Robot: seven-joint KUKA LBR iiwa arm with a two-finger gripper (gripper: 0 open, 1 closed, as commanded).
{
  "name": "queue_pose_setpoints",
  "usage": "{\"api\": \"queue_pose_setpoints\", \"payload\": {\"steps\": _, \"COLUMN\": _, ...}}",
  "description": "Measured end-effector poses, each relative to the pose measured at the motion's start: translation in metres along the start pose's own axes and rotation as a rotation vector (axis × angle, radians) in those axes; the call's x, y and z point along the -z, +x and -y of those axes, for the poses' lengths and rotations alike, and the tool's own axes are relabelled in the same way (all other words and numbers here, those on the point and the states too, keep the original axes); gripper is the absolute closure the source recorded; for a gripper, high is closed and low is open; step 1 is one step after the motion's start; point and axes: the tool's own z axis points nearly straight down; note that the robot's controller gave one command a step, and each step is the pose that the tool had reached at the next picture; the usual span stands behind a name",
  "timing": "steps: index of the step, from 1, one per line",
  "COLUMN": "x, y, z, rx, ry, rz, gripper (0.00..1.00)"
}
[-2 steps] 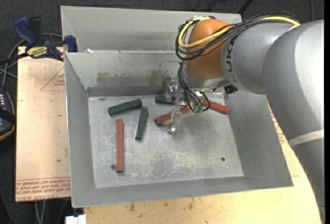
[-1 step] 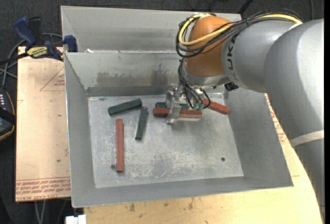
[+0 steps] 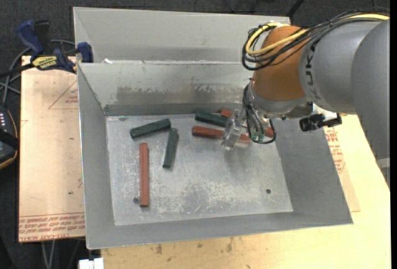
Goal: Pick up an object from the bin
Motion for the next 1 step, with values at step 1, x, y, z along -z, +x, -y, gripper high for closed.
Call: {"api": "queue_pose_setpoints", "payload": {"steps": 1, "x": -0.0013, "y": 0.0007, "z": -0.0016, "rx": 0.002, "ry": -0.001, "rz": -0.001, "gripper": 0.0}}
